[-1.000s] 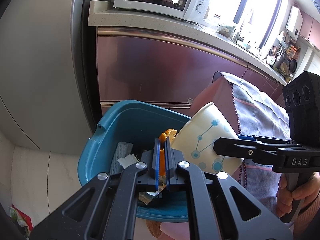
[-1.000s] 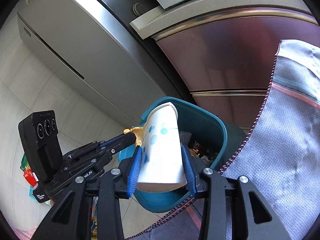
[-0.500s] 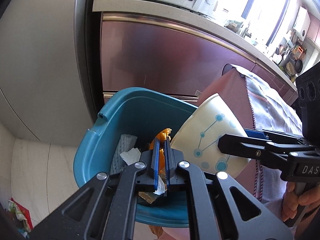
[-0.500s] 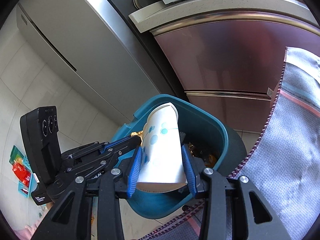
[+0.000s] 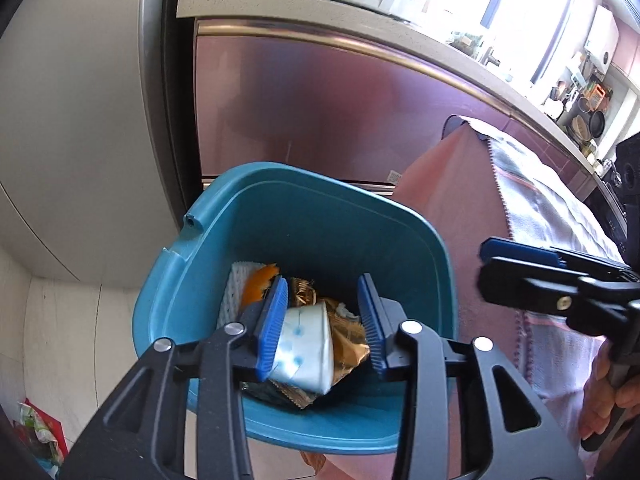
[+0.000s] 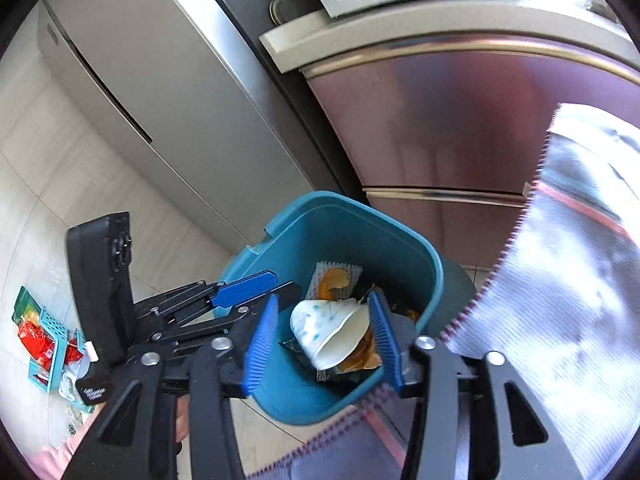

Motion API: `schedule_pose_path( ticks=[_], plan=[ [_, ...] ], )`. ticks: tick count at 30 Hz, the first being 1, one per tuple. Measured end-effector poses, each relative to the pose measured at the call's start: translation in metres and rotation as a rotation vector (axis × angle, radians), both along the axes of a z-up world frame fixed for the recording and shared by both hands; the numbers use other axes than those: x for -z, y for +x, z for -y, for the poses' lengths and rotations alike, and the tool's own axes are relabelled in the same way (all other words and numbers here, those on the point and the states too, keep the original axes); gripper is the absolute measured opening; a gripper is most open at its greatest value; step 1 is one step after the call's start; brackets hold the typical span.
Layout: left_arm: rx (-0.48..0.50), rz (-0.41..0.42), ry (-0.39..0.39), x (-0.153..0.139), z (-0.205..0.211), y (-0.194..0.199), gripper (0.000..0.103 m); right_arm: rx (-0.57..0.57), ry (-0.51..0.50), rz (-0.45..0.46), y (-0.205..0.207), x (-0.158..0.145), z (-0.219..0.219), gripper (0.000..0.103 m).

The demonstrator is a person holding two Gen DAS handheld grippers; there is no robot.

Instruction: Collect trash

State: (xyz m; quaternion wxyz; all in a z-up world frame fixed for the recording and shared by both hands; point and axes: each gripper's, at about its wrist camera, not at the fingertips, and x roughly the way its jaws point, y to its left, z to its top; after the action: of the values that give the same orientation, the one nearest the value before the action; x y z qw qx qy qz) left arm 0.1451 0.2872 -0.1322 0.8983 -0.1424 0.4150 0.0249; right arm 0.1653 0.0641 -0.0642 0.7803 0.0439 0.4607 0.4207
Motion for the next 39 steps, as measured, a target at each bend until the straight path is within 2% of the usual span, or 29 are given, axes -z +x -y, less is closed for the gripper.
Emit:
schedule_pose_path(
  ticks=[2,4,9,11,13,18,23,27,39],
  plan=[
    [0.003,0.022,0.002,-0.005,0.003,-0.006,0.049,0.008,0.023,0.028,-0.009,-0.007,0.013,0.052],
    [0.011,0.060,0.004,-0.014,0.008,-0.015,0.052,0.023,0.037,0.067,-0.019,-0.013,0.028,0.057],
    [0.048,0.177,0.049,-0.043,0.030,-0.047,0.071,0.059,0.058,0.187,-0.050,-0.030,0.064,0.068],
    [0.061,0.235,0.071,-0.055,0.041,-0.061,0.089,0.098,0.061,0.243,-0.065,-0.036,0.081,0.077],
    [0.070,0.295,0.088,-0.066,0.055,-0.074,0.096,0.139,0.063,0.297,-0.080,-0.041,0.097,0.084],
    [0.094,0.410,0.131,-0.087,0.093,-0.106,0.097,0.286,0.046,0.432,-0.119,-0.048,0.138,0.096],
    [0.101,0.487,0.154,-0.101,0.133,-0.127,0.097,0.435,0.008,0.556,-0.157,-0.053,0.181,0.096],
    [0.094,0.540,0.203,-0.109,0.165,-0.143,0.097,0.537,-0.030,0.633,-0.178,-0.053,0.208,0.096],
    [0.099,0.610,0.227,-0.116,0.207,-0.174,0.097,0.692,-0.047,0.714,-0.217,-0.050,0.238,0.096]
  ],
)
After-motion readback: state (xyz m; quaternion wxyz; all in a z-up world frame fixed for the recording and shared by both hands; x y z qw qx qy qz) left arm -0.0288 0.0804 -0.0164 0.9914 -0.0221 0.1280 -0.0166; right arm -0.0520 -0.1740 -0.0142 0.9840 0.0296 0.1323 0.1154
